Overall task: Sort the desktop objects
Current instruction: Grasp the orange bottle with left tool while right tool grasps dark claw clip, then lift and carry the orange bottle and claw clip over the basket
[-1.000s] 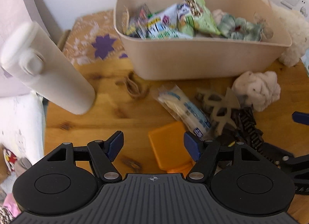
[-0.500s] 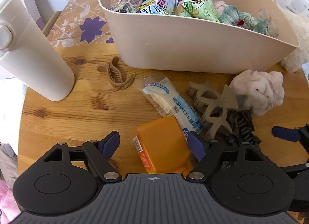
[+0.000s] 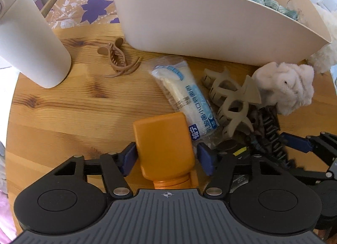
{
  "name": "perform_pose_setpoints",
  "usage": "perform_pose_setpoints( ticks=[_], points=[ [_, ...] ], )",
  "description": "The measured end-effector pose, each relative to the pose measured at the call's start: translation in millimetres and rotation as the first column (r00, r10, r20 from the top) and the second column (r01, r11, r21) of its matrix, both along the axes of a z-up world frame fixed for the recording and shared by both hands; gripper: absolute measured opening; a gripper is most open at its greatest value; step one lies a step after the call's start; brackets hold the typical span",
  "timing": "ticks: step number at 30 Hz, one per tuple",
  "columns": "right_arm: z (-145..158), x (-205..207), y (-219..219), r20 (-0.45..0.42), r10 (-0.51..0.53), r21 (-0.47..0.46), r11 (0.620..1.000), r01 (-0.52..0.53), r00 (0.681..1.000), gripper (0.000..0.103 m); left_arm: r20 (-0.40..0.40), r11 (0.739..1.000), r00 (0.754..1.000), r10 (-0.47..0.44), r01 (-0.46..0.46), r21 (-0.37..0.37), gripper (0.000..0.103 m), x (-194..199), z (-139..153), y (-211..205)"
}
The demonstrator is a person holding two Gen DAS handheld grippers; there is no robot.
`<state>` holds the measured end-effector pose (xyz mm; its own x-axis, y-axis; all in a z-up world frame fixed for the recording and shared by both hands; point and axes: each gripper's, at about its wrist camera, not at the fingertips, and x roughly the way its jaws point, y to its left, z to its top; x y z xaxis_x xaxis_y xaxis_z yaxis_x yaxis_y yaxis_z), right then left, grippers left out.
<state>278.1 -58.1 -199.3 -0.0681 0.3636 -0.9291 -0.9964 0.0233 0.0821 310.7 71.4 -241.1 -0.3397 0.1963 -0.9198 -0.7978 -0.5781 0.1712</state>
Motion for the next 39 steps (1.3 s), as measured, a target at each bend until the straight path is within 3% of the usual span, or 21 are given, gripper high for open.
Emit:
perform_pose_setpoints(
  ticks=[3, 8, 15, 22, 32, 39],
  points=[
    [1, -1, -2, 0.015, 0.008, 0.001, 1.0, -0.008, 1.0, 0.032, 0.003, 1.0, 1.0, 0.004, -0.004, 0.007, 0.058, 0, 1, -4],
    [3, -4, -12, 0.024, 0.041, -0.009, 0.999, -0.04, 0.999, 0.028, 0.012, 1.0, 1.0, 0.014, -0.015, 0.014, 0.056, 2, 0, -15],
    [16, 0, -36, 0.009, 0.037, -0.002, 0.999, -0.037, 0.999, 0.027, 0.006, 1.0, 1.0, 0.022, -0.022, 0.007, 0.056, 4, 2, -33],
    [44, 17, -50, -0.008, 0.011, 0.047, 0.999, -0.01, 1.0, 0.027, -0.058, 1.0, 0.998, -0.009, 0.01, 0.013, 0.056, 13, 19, -53],
    [94, 37, -64, 0.028, 0.004, 0.156, 0.988, -0.009, 1.0, 0.027, -0.161, 0.996, 0.985, -0.062, 0.071, 0.053, 0.056, 26, 67, -64],
    [136, 54, -56, 0.048, -0.02, 0.253, 0.967, 0.007, 0.999, 0.027, -0.214, 0.987, 0.972, -0.091, 0.117, 0.11, 0.056, 34, 105, -48]
  ],
)
